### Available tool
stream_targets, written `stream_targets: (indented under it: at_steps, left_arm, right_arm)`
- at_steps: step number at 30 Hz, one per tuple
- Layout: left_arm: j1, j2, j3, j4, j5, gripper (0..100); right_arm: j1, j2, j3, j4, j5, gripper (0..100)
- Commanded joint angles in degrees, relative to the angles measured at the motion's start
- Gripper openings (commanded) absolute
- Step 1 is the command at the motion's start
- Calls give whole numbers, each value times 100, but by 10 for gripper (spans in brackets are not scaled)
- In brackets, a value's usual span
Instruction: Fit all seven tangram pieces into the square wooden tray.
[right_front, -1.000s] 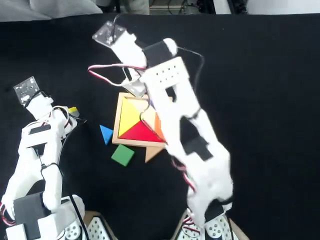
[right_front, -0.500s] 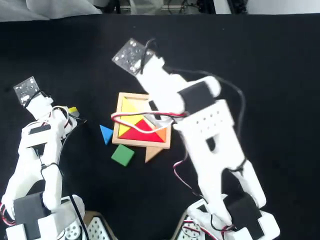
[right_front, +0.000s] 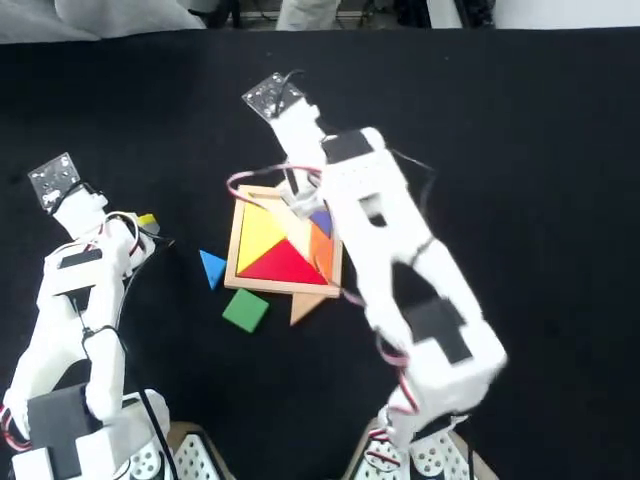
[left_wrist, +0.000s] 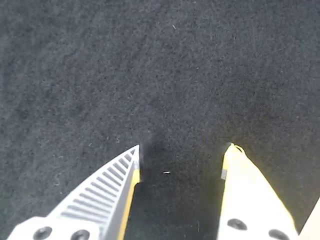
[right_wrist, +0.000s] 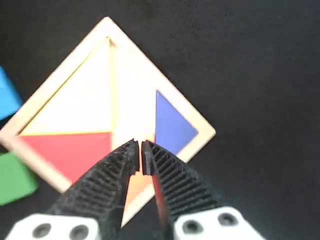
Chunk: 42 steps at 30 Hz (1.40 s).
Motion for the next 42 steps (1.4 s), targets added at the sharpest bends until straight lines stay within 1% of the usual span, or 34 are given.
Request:
stream_targets:
  at_steps: [1,8,17,25,31,36,42]
  left_arm:
    - [75,-35,-321,-132,-62,262]
    - [75,-35,-338,-132,-62,262]
    - [75,-35,-312,-132,-62,262]
    - [75,-35,-321,-132,-62,262]
    - [75,-35,-321,-132,-62,262]
    - [75,-35,-321,-132,-62,262]
    - [75,-35,-321,-132,-62,262]
  right_arm:
    - [149,875,-998,-70,-35,11]
    - [176,1956,-1903,-53,-35,11]
    - [246,2642,-2774,747,9,11]
    - [237,2730,-3266,1301,-9,11]
    - [325,2730,-3934,2163,-18,11]
    - [413,2730,-3793,2242,-114,11]
    - [-246,2492,-3178,2171,-132,11]
